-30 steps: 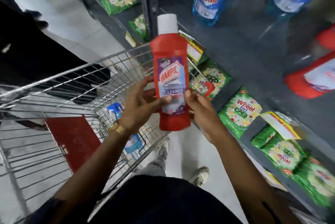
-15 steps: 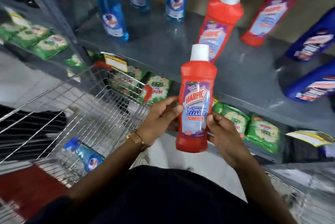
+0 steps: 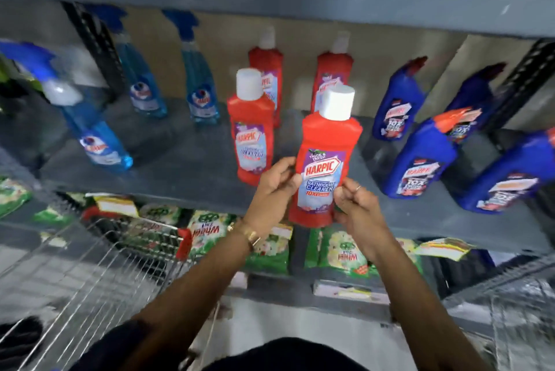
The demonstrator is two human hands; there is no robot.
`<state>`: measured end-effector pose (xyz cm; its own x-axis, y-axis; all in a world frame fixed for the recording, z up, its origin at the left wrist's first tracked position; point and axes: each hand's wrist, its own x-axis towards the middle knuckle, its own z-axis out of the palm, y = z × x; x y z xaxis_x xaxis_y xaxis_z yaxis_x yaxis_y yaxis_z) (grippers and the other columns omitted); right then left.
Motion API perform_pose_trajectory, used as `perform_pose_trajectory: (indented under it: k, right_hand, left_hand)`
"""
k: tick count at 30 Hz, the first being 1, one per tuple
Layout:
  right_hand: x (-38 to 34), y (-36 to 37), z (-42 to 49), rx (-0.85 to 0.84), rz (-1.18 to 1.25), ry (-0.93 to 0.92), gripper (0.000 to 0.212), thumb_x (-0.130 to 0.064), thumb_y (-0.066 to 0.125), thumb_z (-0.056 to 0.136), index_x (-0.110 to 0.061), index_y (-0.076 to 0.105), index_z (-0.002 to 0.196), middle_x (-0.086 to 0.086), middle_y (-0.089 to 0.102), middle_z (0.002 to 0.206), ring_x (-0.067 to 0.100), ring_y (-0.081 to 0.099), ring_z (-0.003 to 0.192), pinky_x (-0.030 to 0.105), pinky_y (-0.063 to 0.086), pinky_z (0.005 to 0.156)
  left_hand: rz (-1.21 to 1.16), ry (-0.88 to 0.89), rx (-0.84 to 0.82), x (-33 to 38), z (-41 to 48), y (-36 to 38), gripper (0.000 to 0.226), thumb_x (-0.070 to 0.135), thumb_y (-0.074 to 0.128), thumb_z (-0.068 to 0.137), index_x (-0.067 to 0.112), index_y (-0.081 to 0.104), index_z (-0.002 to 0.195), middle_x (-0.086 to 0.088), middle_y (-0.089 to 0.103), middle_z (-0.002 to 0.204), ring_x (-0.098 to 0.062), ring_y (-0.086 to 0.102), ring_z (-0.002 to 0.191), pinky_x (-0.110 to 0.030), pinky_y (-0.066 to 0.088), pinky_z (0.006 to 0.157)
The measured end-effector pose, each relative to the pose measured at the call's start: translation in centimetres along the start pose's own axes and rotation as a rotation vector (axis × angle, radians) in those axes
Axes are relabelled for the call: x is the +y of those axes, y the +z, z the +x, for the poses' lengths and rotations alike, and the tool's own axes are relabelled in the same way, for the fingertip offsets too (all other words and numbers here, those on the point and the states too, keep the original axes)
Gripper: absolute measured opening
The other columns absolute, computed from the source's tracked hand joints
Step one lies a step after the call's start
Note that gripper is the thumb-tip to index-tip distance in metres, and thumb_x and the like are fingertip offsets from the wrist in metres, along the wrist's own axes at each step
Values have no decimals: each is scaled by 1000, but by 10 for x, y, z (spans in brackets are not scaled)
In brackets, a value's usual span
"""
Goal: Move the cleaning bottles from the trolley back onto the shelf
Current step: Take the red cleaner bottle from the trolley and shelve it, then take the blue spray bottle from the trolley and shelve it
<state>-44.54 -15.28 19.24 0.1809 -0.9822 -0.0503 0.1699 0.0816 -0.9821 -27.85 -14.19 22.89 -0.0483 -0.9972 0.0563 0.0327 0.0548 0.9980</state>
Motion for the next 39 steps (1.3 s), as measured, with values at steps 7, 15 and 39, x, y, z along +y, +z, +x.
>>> perform_pose_trajectory:
  k: [7, 15, 39]
  right_hand:
    - [1, -31, 51, 66, -76, -64, 30, -2, 43, 97, -5, 53, 125, -19, 75, 91, -4, 67, 87, 15, 55, 75]
    - [1, -42, 64, 54, -114, -146, 37, -2, 44, 96, 4, 48, 132, 9, 62, 122, 14, 62, 108, 34, 51, 96]
    - [123, 204, -39, -412, -656, -192, 25, -27, 44, 97, -16, 66, 103, 4, 69, 104, 21, 61, 102, 43, 48, 91]
  left_hand:
    - [-17, -12, 39, -17, 57, 29, 30, -2, 40, 98, -9, 44, 127, -33, 53, 133, -24, 53, 112, -58, 39, 108]
    - [77, 51, 65, -34, 76, 36, 30, 2, 42, 98, -4, 48, 127, -27, 57, 130, -43, 55, 121, -59, 43, 104]
    - [419, -194, 603, -119, -155, -192, 25, 4, 61, 90, 1, 63, 115, -12, 66, 122, -27, 66, 109, -42, 56, 91]
